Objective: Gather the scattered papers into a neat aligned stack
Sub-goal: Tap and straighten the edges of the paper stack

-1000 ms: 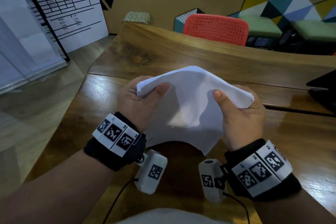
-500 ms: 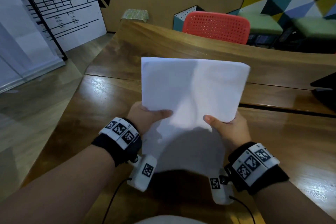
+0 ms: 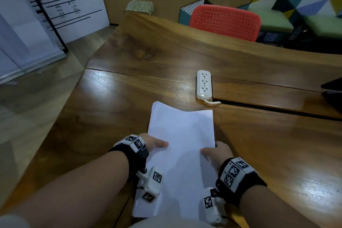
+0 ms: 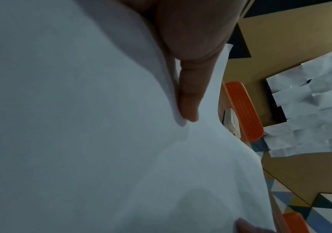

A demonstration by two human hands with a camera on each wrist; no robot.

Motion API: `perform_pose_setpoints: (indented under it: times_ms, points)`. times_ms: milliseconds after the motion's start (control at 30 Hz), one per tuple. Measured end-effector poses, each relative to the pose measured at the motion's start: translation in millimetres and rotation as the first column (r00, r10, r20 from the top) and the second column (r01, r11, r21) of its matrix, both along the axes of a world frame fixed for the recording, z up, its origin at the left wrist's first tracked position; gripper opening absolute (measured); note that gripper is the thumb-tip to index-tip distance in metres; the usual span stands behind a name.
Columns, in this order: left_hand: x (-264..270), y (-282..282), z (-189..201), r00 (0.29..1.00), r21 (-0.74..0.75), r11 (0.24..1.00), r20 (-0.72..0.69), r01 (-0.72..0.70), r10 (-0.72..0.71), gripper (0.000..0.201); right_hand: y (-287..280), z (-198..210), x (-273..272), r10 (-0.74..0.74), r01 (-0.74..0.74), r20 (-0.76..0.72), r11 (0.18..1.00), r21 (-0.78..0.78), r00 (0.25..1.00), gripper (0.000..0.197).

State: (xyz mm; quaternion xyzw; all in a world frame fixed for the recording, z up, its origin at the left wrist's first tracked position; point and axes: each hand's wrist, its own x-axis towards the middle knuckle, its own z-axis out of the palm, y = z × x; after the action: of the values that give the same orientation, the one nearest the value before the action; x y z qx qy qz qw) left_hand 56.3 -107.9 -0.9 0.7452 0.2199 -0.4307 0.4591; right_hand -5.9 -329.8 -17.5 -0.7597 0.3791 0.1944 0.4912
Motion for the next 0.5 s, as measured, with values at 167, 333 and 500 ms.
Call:
perform_pose_setpoints:
  times_ms: [167,333,500]
  points:
    - [10,0,-6,0.999,0.026,0.998,0.011,0.05,-0.05,0.064,-13,11,4,0.165,-0.171,-0.056,0.977,-0.127,0.985,0.006]
    - [9,7,-3,0.983,0.219,0.974,0.159,0.053,-0.089,0.058,-17,9,5,0.144,-0.155,-0.084,0.977,-0.144,0.986,0.018]
    - [-5,23,0,0.888,0.405,0.914,0.422,-0.006,-0.181,0.056,-23,16,-12,0.184,-0.18,-0.009,0.953,-0.245,0.983,0.039]
